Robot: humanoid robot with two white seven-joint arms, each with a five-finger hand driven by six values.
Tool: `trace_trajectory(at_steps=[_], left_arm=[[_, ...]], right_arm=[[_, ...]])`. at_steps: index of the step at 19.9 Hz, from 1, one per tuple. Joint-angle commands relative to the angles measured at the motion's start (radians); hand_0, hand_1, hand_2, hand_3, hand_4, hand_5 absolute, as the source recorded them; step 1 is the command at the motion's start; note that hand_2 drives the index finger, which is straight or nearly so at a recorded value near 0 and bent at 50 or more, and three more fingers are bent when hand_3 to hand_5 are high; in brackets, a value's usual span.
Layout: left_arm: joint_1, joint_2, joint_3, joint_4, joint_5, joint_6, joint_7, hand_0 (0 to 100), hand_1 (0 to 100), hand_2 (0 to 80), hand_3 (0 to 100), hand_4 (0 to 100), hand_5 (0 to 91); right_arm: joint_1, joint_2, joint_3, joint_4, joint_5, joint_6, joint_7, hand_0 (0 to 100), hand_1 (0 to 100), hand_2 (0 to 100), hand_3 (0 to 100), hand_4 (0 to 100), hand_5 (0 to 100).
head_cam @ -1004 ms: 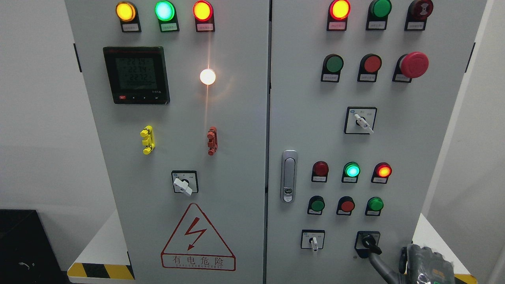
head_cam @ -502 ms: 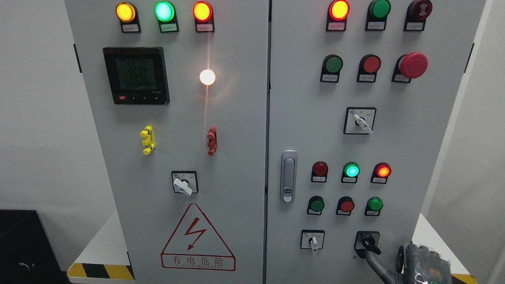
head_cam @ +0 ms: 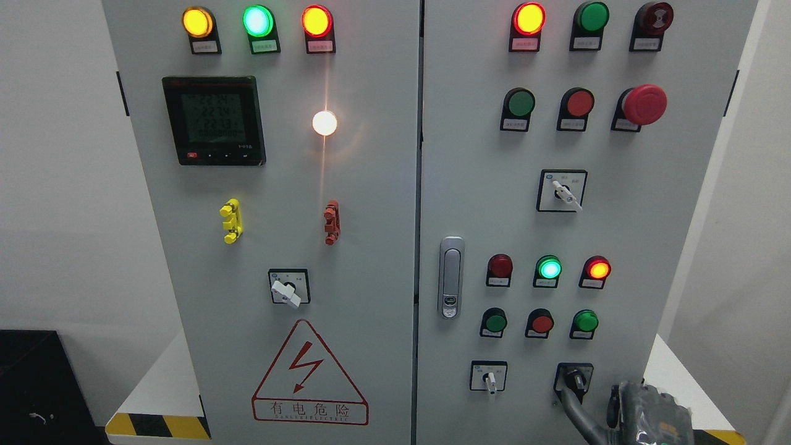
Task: Flip black knob to close circuit
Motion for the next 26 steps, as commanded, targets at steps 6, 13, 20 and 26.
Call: trace_trajectory(at_steps=[6, 13, 20, 26], left_arm=[[0.000, 0.000, -0.001, -0.001, 0.000, -0.001, 0.001, 12, 56, 0.0, 0, 0, 0.0], [0.000, 0.000, -0.001, 0.001, 0.000, -0.001, 0.001, 12, 56, 0.0, 0, 0, 0.0], [0.000, 0.000, 0.000, 0.001, 0.000, -0.001, 0.002, 12, 56, 0.0, 0, 0, 0.0], [0.000, 0.000, 0.000, -0.001, 0.000, -0.001, 0.001, 12, 56, 0.0, 0, 0, 0.0]], right_arm=[[0.062, 0.002, 0.098, -0.069, -0.083, -0.004, -0.075, 0, 0, 86, 100, 97, 96], [0.150, 0.002, 0.175, -0.118, -0.284, -0.038, -0.191, 0, 3, 76, 100, 90, 84], [0.287, 0.000, 0.190, -0.211, -0.647, -0.089, -0.274, 0, 8, 62, 88, 80, 70], [0.403, -0.003, 0.193, -0.312, -1.006, -0.089, -0.319, 0, 8, 41, 61, 61, 55]])
